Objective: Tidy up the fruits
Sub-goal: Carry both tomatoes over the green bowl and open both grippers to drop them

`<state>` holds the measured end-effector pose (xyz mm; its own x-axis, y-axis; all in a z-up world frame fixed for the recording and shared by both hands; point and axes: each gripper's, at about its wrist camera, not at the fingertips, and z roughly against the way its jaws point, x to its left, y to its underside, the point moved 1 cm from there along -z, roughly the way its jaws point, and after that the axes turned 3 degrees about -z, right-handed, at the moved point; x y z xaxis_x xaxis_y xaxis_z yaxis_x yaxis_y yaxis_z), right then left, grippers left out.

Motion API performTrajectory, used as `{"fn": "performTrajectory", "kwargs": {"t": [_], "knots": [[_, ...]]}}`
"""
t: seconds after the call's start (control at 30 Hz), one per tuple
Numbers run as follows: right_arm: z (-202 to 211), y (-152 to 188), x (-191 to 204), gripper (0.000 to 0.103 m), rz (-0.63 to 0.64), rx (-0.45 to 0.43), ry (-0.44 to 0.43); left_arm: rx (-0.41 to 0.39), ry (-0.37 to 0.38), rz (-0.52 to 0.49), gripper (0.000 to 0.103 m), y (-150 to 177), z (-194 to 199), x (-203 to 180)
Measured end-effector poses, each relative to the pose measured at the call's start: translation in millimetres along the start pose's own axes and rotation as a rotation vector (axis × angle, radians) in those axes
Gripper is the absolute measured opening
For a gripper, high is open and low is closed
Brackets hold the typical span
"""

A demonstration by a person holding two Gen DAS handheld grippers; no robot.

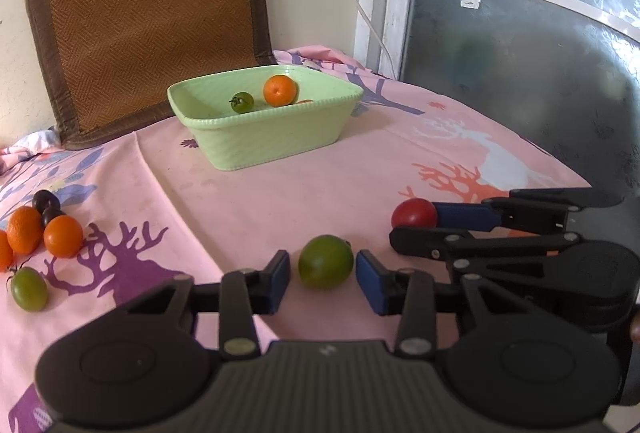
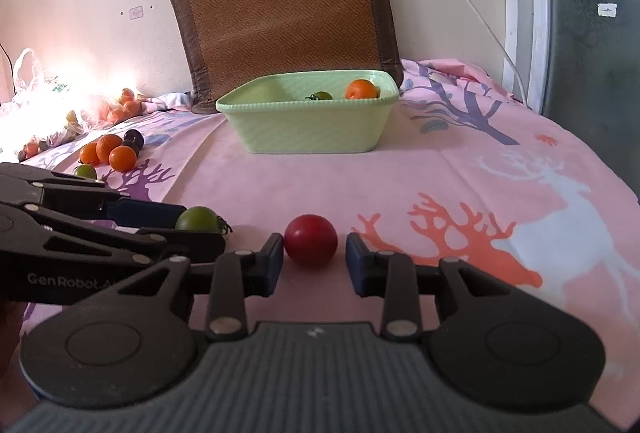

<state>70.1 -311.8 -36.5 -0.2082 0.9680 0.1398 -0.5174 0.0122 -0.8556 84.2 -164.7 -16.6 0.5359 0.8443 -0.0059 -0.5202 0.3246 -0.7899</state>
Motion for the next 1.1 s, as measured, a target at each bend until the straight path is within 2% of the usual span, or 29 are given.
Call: {"fn": "performTrajectory", "kwargs": {"t": [0.07,0.1,0.2,0.4,0.53,0.77,0.87,0.9,0.97,1.03,1.1], "knots": [[-0.7,0.3,-0.5,0.036,0.003,0.003,-0.010,0.000,0.008,0.001,0.030,-1.2,-0.7,1.2],[-0.4,0.0,-0.7,0.031,0.002,0.000,-0.017,0.004,0.020,0.009,0.030,-3.4,-0.9,3.4],[-2.5,-6.4,-2.7,0.031,-0.014,-0.010,-0.019,-0.020,0.043,0.047,0.030,-19.1,1.7,15.4],[-14.6,-52.5,-11.2,0.031,-0.052,-0.138,-0.040,-0.110,0.008,0.099,0.030,-81.4,-8.2,53.6],[-45.7,-80.8,-11.5,0.031,-0.041,-0.164,-0.041,-0.082,-0.032,0.155,0.030,-105.8,-43.5,83.3],[-90.0,-91.3,-3.1,0.032,-0.019,-0.105,-0.046,-0.046,-0.056,0.186,0.032,-114.0,-79.5,103.9],[-93.9,-89.2,-3.1,0.035,-0.018,-0.106,-0.035,-0.043,-0.073,0.181,0.048,-113.3,-86.2,102.4],[-93.0,-88.6,-3.1,0.045,-0.017,-0.115,-0.036,-0.045,-0.082,0.176,0.049,-111.9,-86.6,101.1],[-90.8,-87.3,-3.4,0.052,-0.021,-0.135,-0.024,-0.050,-0.084,0.181,0.049,-110.8,-81.3,100.1],[-86.9,-87.2,-4.8,0.052,-0.032,-0.150,-0.017,-0.084,-0.080,0.191,0.049,-109.0,-63.2,101.8],[-74.1,-87.4,-6.1,0.052,-0.049,-0.206,-0.017,-0.139,-0.083,0.210,0.050,-103.4,-33.9,108.6]]}}
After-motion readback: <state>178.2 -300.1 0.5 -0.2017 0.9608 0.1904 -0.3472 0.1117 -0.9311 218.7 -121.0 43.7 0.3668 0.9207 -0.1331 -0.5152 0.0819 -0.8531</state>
